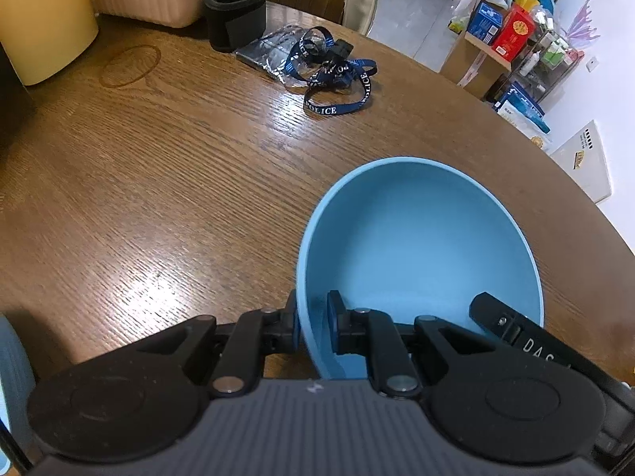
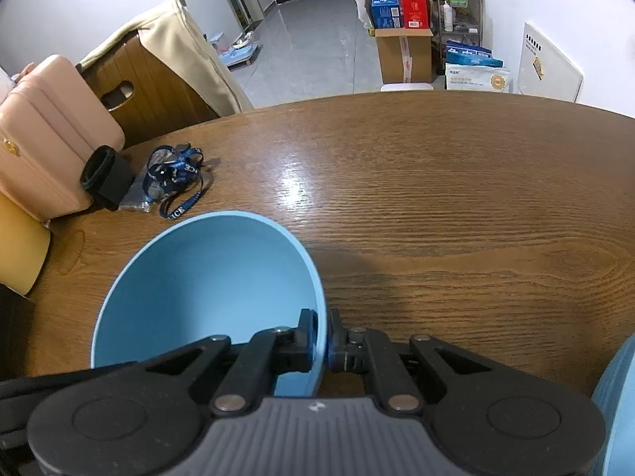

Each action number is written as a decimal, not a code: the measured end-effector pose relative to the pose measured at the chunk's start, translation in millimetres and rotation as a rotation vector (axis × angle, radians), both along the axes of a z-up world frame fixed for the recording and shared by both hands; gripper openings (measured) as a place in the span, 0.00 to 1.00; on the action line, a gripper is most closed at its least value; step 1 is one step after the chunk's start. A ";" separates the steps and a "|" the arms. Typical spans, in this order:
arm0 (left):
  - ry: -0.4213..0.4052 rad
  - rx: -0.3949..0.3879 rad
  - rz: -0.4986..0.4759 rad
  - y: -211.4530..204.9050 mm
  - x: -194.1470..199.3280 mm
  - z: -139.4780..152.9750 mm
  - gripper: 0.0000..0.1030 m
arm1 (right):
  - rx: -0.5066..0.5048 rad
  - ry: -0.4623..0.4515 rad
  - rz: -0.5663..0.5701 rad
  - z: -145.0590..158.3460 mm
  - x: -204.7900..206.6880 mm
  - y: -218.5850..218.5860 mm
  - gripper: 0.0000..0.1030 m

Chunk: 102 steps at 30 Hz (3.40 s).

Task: Organize plates and bowls
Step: 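Lift the bowl with both grippers and carry it over another light-blue bowl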

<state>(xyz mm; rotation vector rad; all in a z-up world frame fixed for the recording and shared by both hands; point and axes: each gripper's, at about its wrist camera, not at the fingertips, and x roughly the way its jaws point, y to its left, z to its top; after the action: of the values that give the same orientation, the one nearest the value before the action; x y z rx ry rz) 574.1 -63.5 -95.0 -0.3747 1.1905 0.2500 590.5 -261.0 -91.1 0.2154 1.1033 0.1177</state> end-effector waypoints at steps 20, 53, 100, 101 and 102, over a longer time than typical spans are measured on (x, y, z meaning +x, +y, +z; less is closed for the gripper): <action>-0.061 0.016 -0.015 2.3 -52.0 51.3 0.14 | 0.015 -0.086 -0.012 52.1 -48.4 4.5 0.06; -0.136 0.062 -0.034 47.7 -152.9 128.1 0.14 | 0.022 -0.169 0.047 125.8 -149.1 57.1 0.06; -0.081 0.098 0.125 202.5 -229.1 98.9 0.14 | 0.020 -0.101 0.239 98.3 -204.8 226.2 0.06; -0.083 0.103 0.126 204.0 -229.4 97.1 0.14 | 0.021 -0.099 0.241 95.8 -204.6 228.3 0.06; -0.084 0.108 0.126 205.2 -230.0 95.5 0.14 | 0.021 -0.098 0.243 93.6 -204.3 230.6 0.06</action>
<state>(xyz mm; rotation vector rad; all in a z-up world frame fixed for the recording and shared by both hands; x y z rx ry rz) 344.1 141.7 0.5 -0.3631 1.0672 0.4026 386.2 -30.3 2.5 0.0919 1.0273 0.3535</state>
